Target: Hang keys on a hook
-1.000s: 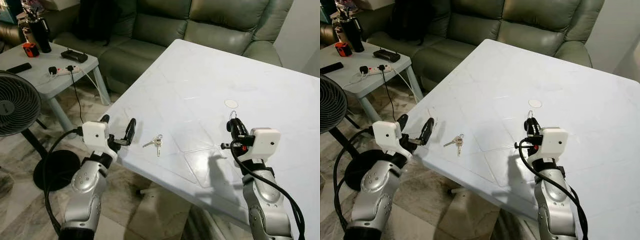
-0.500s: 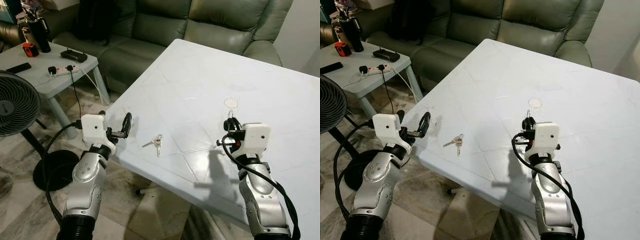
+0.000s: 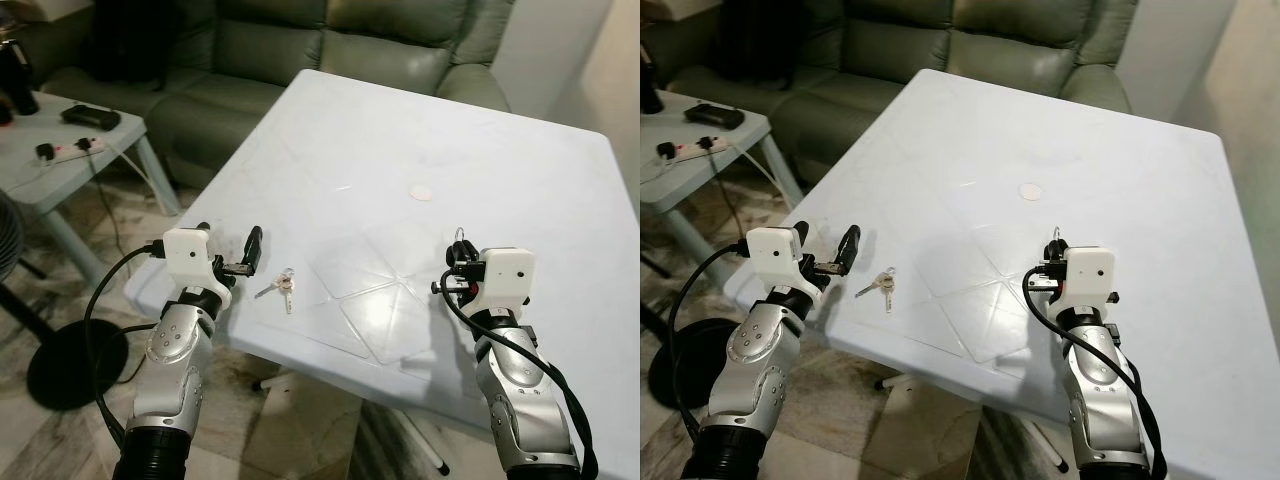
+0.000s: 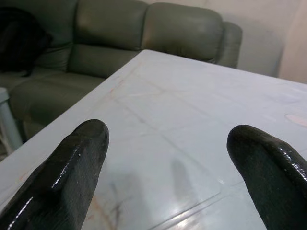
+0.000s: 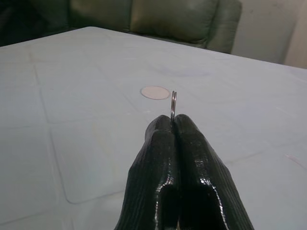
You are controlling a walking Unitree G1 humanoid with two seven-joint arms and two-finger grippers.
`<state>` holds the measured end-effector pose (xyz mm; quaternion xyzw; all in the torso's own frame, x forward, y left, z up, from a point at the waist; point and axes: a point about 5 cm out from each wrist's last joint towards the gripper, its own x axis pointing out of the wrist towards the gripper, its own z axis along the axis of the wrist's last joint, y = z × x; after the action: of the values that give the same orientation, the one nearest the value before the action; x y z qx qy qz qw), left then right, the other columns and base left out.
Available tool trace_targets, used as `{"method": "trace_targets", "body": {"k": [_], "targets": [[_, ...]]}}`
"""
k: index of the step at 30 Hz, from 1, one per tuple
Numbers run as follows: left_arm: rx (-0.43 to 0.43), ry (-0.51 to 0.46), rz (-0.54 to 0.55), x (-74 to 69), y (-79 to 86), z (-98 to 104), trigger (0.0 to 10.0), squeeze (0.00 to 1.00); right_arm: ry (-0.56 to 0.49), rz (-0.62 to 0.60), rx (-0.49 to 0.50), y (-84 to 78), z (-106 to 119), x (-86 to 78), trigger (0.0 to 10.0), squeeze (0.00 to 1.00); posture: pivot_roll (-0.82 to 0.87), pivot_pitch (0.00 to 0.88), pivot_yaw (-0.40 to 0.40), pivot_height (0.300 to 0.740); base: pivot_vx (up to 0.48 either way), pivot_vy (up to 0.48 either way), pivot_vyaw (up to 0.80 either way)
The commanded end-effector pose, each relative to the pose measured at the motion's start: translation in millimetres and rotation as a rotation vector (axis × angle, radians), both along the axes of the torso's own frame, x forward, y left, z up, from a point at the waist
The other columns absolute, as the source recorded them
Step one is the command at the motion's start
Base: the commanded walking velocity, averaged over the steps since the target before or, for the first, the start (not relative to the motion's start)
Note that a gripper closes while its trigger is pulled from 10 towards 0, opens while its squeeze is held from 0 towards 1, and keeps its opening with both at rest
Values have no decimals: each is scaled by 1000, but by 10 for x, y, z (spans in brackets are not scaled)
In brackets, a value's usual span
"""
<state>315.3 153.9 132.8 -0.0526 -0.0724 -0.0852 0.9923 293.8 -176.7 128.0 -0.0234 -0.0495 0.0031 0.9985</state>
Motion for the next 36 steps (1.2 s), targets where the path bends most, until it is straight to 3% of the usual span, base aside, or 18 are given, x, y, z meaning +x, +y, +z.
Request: {"method": "trace_targets", "body": {"k": [1,36], "targets": [[13,5,3,8,1,-11,10000,0,-2,-10,-2,-16,16,2,10000,0,-8,80,-20,740,0,0,-750],[24,20,-15,38,-4,-35,10000,0,-12,-4,-14,-26,22,51,10000,0,-4,38,-17,740,0,0,-749]]}}
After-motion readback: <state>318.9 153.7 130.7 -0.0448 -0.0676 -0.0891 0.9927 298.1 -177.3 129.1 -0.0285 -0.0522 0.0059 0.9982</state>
